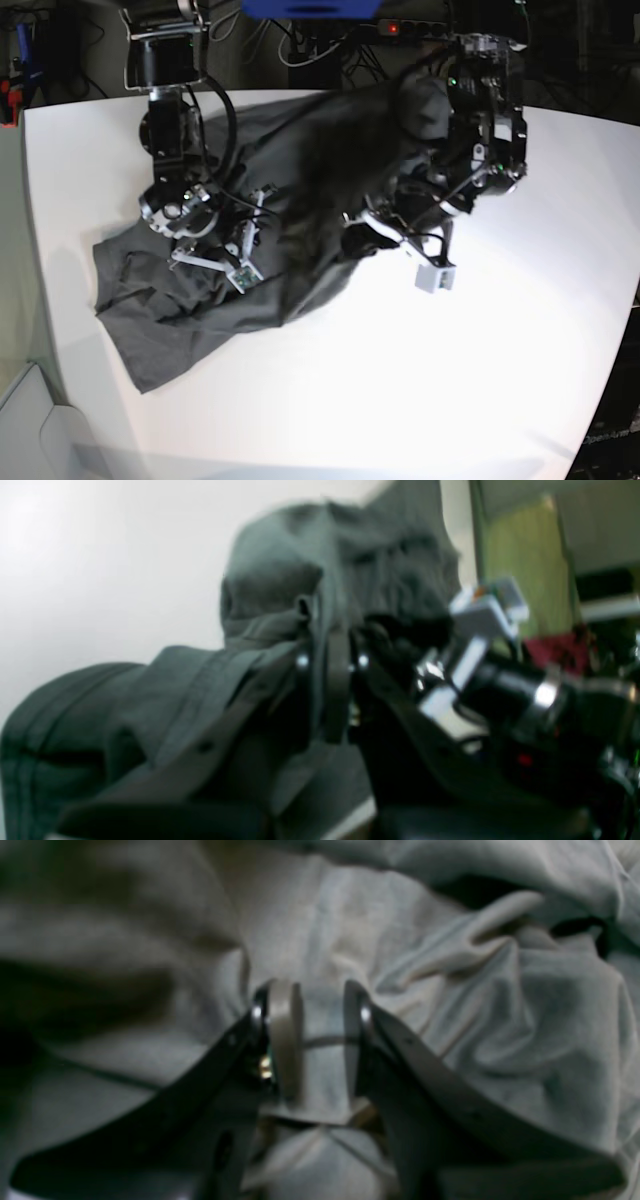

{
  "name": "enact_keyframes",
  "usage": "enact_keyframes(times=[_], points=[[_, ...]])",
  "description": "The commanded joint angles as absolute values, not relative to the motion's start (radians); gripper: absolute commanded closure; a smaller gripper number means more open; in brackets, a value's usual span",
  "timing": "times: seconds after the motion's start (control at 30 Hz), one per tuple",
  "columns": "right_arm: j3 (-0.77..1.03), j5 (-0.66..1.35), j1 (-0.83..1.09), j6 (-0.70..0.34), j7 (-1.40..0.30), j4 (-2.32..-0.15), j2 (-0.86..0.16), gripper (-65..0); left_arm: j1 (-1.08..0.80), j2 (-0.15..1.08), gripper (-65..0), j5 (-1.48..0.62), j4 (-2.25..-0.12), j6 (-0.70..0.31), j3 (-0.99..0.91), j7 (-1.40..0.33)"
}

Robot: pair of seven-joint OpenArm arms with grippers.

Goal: Layout the t-shirt on the table in an organized manner, then fold the t-shirt properly
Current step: 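Grasp the shirt fabric with the left gripper and lift it, then lower the lifted fabric with the left gripper and regrasp nearby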

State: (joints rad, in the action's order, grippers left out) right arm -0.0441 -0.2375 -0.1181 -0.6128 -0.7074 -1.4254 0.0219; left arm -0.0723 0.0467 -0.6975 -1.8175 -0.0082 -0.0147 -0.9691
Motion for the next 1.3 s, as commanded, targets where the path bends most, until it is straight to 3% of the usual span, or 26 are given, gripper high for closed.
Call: enact_keyframes(times=[0.0,0.27,0.63,0.8,1.1,1.2,1.27], points=[[-0.044,-0.231,-0.140,-0.613,-0.688,-1.440,0.024,-16.8,-0.076,0.058,-0.4,-0.713,-1.845,-0.016,-0.004,-0.954],[-0.044,-0.231,-0.140,-0.613,-0.687,-1.442,0.024,-16.8,-0.131,0.119,-0.6,-0.713,-1.844,-0.015,-0.018,-0.951],[-0.044,-0.229,-0.139,-0.613,-0.687,-1.442,0.024,-16.7,-0.065,0.120,-0.3,-0.714,-1.922,-0.015,-0.317,-0.966],[-0.044,-0.229,-0.136,-0.613,-0.687,-1.442,0.024,-16.7,-0.015,0.125,-0.6,-0.713,-1.910,-0.015,-0.337,-0.966],[-0.044,-0.228,-0.130,-0.613,-0.687,-1.440,0.024,-16.7,-0.082,0.127,-1.0,-0.711,-1.824,-0.015,-0.338,-0.963],[-0.044,-0.228,-0.130,-0.613,-0.687,-1.440,0.024,-16.7,-0.104,0.137,-6.3,-0.677,-1.788,-0.015,-0.355,-0.954],[-0.044,-0.228,-0.130,-0.613,-0.687,-1.440,0.024,-16.7,-0.110,0.130,-16.7,-0.634,-1.784,-0.015,-0.375,-0.952]])
